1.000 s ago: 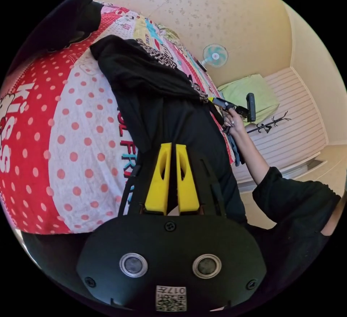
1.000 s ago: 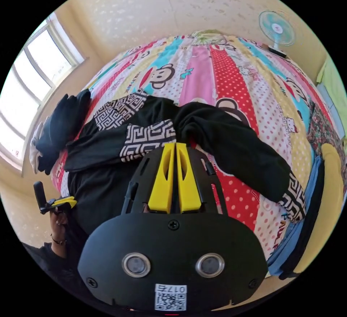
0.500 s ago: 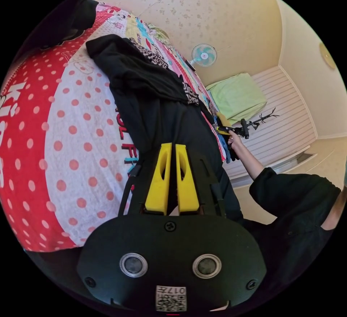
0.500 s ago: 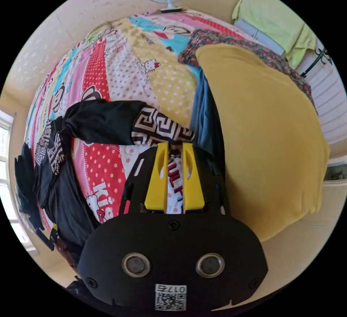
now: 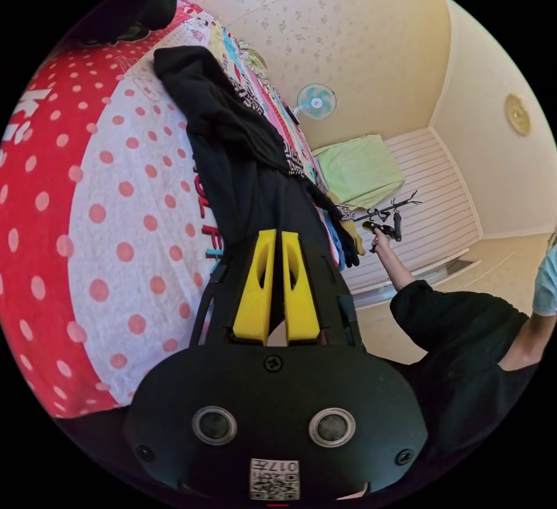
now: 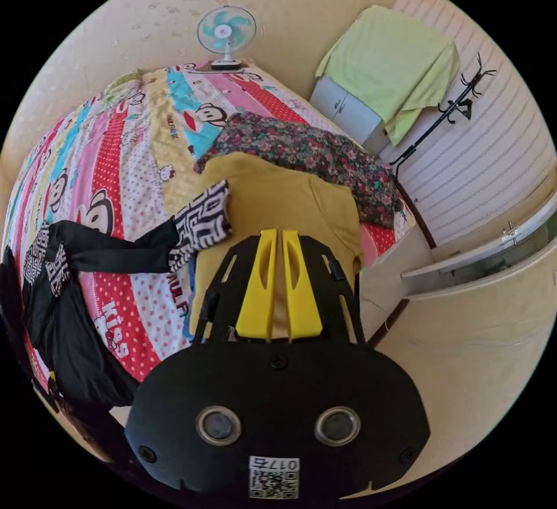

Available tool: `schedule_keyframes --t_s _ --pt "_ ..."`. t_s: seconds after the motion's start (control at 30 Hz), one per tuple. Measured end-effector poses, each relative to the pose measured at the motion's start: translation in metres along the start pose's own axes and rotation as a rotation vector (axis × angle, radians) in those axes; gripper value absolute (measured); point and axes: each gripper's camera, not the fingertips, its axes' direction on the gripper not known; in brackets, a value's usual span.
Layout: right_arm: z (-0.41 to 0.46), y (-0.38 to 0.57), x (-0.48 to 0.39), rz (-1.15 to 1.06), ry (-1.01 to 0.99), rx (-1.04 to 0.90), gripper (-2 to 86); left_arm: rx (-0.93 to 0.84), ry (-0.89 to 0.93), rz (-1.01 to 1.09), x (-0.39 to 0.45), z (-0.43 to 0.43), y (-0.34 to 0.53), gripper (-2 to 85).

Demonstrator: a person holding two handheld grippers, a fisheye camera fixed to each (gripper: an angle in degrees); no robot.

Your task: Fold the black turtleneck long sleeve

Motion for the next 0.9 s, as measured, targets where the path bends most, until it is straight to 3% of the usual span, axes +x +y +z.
schedule_keyframes --t_s 0.07,0.17,0.33,0.43,0.5,0.6,0.73,0.83,0.9 --pt "0.011 0.015 0.019 0.073 -0.107 -0.041 6.3 0.003 0.013 -0.003 -0.001 -0.004 0.0 0.1" --pt "-0.019 0.046 0.017 0.076 -0.349 0.116 7.8 0.008 0.022 -0.008 -0.002 -0.01 0.0 -0.2" --pt "-0.033 0.051 -0.064 -0.139 -0.491 0.056 10.2 0.004 0.022 -0.013 -0.001 -0.016 -0.002 -0.3" --pt "-0.02 0.056 -0.142 -0.349 -0.409 0.019 10.6 0.01 0.026 -0.015 0.0 -0.02 -0.002 -0.3" --pt "0.005 0.058 -0.201 -0.488 -0.237 -0.002 10.1 0.01 0.033 -0.019 0.0 -0.022 -0.002 -0.4" --pt "0.054 0.049 -0.255 -0.545 -0.044 -0.102 5.2 0.005 0.039 -0.028 0.001 -0.026 -0.003 -0.4" --pt "0.072 0.03 -0.275 -0.516 0.035 -0.197 1.7 0.004 0.058 -0.045 0.0 -0.027 -0.004 -0.5" --pt "0.0 0.008 -0.256 -0.331 -0.052 0.009 1.0 0.012 0.086 -0.06 -0.001 -0.029 -0.002 -0.4" --pt "-0.076 0.0 -0.252 -0.249 -0.226 0.196 0.7 0.001 0.078 -0.053 0.002 -0.029 -0.003 -0.4"
